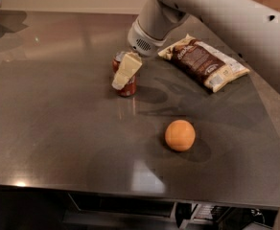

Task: Knock coke can over

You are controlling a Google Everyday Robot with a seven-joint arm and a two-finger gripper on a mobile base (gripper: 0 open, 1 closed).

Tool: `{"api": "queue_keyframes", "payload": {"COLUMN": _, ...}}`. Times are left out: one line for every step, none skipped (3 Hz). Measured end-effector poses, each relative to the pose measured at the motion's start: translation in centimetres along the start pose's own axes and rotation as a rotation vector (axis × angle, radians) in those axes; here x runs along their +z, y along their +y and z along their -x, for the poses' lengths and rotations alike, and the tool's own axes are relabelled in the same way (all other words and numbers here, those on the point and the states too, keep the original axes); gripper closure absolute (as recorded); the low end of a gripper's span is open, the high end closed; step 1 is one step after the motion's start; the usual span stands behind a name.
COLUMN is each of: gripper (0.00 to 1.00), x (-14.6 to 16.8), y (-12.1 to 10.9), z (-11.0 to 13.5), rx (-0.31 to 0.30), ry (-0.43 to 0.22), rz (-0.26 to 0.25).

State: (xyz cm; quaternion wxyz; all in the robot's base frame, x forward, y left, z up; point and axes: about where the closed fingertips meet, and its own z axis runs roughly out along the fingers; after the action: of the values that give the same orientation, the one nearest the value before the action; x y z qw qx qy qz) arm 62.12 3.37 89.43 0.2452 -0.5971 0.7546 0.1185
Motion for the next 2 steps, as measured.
{"api": "queue_keyframes", "payload": {"gripper": 0.39, "x": 0.2, "y": -0.11, "z": 0.07, "rx": 0.021, "ry": -0.03, "rz": -0.004}}
{"api": "queue_keyframes", "payload": {"gripper": 0.62, "x": -0.41, "y": -0.06, "z": 0.17, "rx": 0.036, "ry": -0.058, "rz": 0.002}}
